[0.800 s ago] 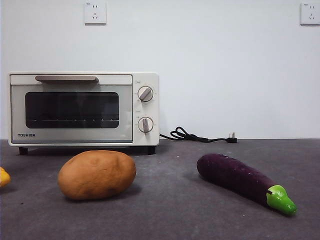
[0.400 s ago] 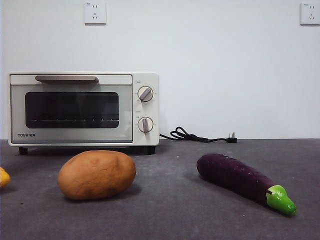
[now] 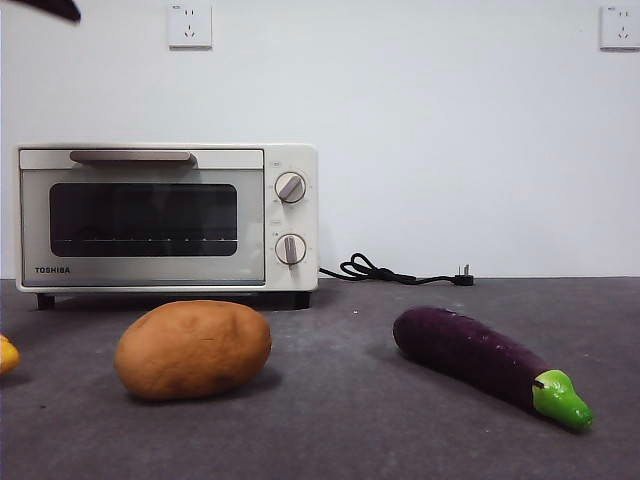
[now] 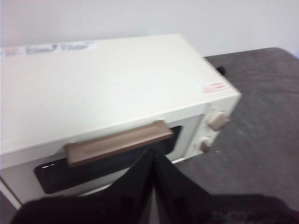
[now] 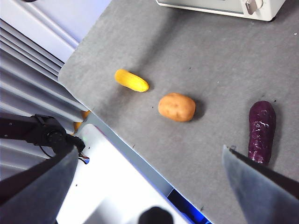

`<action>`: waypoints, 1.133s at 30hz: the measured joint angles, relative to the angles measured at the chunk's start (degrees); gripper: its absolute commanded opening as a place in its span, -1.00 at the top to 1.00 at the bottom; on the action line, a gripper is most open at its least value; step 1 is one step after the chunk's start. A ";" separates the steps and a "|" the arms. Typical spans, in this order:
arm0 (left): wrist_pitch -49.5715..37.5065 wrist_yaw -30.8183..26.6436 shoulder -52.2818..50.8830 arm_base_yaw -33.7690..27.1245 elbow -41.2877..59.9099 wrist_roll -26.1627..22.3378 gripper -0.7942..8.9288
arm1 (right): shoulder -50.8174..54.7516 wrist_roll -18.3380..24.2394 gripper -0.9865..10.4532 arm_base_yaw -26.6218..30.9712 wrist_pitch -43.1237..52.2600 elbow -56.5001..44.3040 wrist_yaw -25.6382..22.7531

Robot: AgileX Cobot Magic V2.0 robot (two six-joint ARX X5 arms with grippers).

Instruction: Take the eggplant from the table,put the eggplant in the oven

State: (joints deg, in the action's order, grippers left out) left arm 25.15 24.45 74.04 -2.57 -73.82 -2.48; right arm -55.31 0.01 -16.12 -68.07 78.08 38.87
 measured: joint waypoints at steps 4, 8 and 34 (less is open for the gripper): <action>-3.45 2.27 4.83 -1.68 0.00 -0.07 0.85 | 0.00 0.02 -0.17 0.00 0.00 0.00 -0.48; -5.07 2.69 8.94 -2.60 0.00 -0.07 0.85 | -0.02 0.02 -0.17 0.00 0.00 0.00 -1.38; -13.86 1.81 17.27 -2.69 0.00 -0.76 0.85 | -1.44 0.02 -0.16 0.00 -0.85 0.00 -1.55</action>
State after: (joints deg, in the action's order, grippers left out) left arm 11.29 26.26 91.31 -5.26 -73.82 -3.25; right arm -56.75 0.03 -16.12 -68.93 78.08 37.32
